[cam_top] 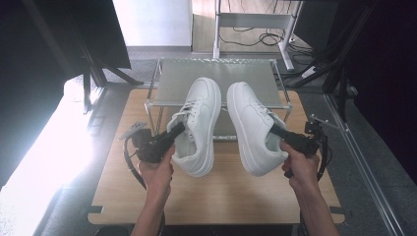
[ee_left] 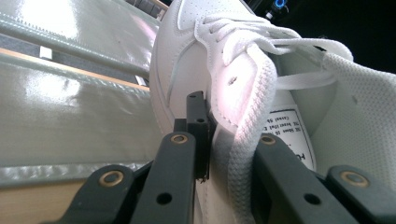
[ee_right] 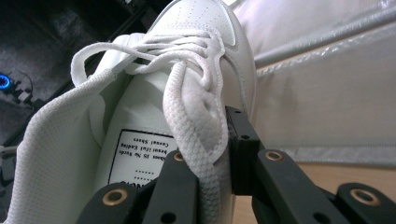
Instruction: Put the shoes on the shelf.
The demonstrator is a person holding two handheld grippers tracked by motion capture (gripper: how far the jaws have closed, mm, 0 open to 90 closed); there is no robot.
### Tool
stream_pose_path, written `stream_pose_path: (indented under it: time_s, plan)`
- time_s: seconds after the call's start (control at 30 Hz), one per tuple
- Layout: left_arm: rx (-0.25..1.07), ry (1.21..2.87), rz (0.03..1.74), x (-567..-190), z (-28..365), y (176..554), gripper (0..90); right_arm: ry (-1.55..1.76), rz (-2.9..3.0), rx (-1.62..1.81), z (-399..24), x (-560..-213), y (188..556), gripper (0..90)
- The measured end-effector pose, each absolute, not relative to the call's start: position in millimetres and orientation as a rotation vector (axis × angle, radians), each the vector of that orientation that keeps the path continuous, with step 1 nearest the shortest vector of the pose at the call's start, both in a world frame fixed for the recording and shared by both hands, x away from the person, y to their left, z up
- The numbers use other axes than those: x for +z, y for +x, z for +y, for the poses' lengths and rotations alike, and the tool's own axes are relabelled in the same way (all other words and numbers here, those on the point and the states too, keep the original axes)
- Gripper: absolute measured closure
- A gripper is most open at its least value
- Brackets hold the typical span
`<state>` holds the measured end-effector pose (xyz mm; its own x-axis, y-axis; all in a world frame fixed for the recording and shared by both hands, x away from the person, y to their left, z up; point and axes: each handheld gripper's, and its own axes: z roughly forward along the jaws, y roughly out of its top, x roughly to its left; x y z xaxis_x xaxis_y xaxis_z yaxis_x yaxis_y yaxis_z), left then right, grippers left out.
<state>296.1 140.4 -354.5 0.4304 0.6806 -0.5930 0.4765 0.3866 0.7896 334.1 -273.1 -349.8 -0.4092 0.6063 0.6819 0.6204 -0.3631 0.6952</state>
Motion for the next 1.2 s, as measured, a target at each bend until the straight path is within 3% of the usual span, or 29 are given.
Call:
stream_pose_path:
  time_s: [1.2]
  plan:
    - [0.205,1.167,1.379,-328.6,130.5,413.5,84.0,-1.929,-1.729,-1.911,-227.3,-314.3,439.9,83.2]
